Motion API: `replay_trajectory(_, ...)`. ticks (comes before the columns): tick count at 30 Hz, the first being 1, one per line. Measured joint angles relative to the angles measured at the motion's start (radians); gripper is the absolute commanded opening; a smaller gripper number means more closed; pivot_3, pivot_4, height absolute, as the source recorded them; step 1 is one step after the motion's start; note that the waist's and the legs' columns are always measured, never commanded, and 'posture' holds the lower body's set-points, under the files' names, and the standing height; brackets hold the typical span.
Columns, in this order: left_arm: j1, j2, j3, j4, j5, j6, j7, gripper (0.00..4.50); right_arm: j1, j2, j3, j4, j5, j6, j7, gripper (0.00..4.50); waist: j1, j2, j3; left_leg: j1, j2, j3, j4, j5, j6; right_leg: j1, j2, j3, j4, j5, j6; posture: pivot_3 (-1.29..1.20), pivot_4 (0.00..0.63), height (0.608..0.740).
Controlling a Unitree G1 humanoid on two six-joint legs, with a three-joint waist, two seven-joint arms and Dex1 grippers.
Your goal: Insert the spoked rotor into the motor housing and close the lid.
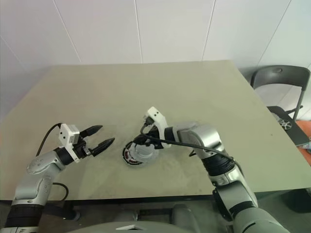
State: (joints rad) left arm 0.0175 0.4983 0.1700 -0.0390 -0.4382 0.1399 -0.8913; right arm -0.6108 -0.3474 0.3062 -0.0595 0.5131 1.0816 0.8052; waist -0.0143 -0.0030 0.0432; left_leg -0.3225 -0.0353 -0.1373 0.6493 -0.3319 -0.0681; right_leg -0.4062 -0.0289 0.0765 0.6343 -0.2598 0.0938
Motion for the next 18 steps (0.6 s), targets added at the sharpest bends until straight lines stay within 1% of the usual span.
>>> replay_trajectory(3, -0.003, 0.0, -0.001, 0.002, 0.003, -0.003, -0.003, 4.5, 0.002, -0.024, -0.001, -0.001, 0.003, -0.007, 0.019, 2.32, -0.002, 0.0, 0.0, 0.0, 0.0, 0.0, 0.0, 0.0, 0.0, 0.0, 0.0, 0.0, 0.0, 0.0, 0.0, 0.0, 0.0, 0.74)
replay_trajectory(4, -0.003, 0.0, -0.001, 0.003, 0.003, -0.004, -0.003, 4.5, 0.006, -0.034, -0.002, -0.001, 0.004, -0.011, 0.028, 2.58, -0.002, 0.0, 0.0, 0.0, 0.0, 0.0, 0.0, 0.0, 0.0, 0.0, 0.0, 0.0, 0.0, 0.0, 0.0, 0.0, 0.0, 0.74)
replay_trajectory(9, -0.004, 0.0, -0.001, 0.01, 0.006, -0.013, -0.011, 4.5, 0.044, -0.068, -0.027, -0.003, 0.02, -0.034, 0.075, 4.35, -0.001, 0.0, 0.0, 0.0, 0.0, 0.0, 0.0, 0.0, 0.0, 0.0, 0.0, 0.0, 0.0, 0.0, 0.0, 0.0, 0.0, 0.74)
replay_trajectory(10, -0.004, 0.0, -0.001, 0.011, 0.006, -0.013, -0.012, 4.5, 0.056, -0.077, -0.028, -0.002, 0.019, -0.048, 0.087, 4.49, -0.001, 0.0, 0.0, 0.0, 0.0, 0.0, 0.0, 0.0, 0.0, 0.0, 0.0, 0.0, 0.0, 0.0, 0.0, 0.0, 0.0, 0.74)
replay_trajectory(14, -0.004, 0.0, -0.001, 0.018, 0.007, -0.013, -0.016, 4.5, 0.082, -0.096, -0.025, 0.0, 0.007, -0.08, 0.102, 4.49, -0.001, 0.0, 0.0, 0.0, 0.0, 0.001, 0.0, 0.0, 0.0, 0.001, 0.0, 0.0, 0.0, 0.0, 0.0, 0.0, 0.0, 0.74)
replay_trajectory(18, -0.012, 0.0, -0.001, 0.019, 0.008, -0.013, -0.019, 4.5, 0.095, -0.114, 0.063, -0.002, -0.082, -0.163, 0.098, 4.49, -0.003, 0.0, 0.0, 0.0, 0.0, 0.001, 0.0, 0.0, 0.0, 0.001, 0.0, 0.0, 0.0, 0.0, 0.0, 0.0, 0.0, 0.74)
